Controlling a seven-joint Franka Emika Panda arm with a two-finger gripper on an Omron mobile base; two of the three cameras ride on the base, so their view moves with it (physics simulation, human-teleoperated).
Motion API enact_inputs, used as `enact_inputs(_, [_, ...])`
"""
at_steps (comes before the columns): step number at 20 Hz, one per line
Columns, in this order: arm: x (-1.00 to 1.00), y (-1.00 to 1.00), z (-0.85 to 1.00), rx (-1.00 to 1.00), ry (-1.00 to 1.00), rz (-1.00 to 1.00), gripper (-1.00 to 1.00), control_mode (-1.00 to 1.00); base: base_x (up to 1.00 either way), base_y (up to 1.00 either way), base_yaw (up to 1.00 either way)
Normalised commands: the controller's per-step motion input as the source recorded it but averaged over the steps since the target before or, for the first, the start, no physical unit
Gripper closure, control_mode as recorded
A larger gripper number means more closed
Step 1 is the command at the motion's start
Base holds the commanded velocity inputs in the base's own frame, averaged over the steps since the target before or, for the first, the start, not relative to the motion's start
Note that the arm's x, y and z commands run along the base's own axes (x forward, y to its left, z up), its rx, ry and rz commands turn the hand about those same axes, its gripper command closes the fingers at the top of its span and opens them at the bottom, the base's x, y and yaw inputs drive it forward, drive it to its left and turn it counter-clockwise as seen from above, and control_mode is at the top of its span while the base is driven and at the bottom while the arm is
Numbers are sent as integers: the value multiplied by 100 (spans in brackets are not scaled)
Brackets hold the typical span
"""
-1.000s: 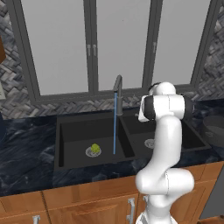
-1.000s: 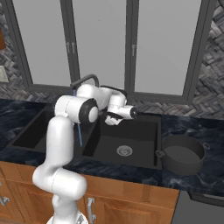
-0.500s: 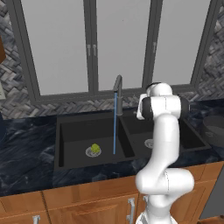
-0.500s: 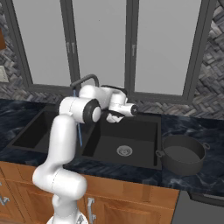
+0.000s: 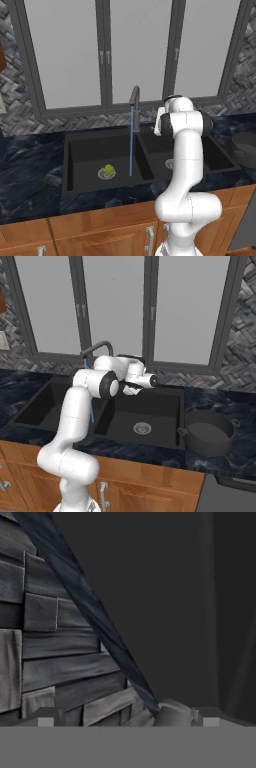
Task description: Dump the broccoli from the pot into the sink. Then turn on the water and wash the broccoli. Then turn off the water and put the broccoli back in the pot.
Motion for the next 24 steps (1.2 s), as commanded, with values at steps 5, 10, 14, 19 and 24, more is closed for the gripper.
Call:
enact_inputs(5, [38, -1, -6, 0, 1, 0, -100, -100, 0, 0, 0])
enact_inputs(10, [32, 0, -3, 0, 0, 0, -100, -100, 0, 0, 0])
enact_inputs(14, [25, 0, 0, 0, 0, 1, -100, -100, 0, 0, 0])
enact_inputs(19, [9, 0, 0, 0, 0, 7, -100, -100, 0, 0, 0])
enact_inputs(24, [1, 13, 3, 0, -1, 8, -100, -100, 0, 0, 0])
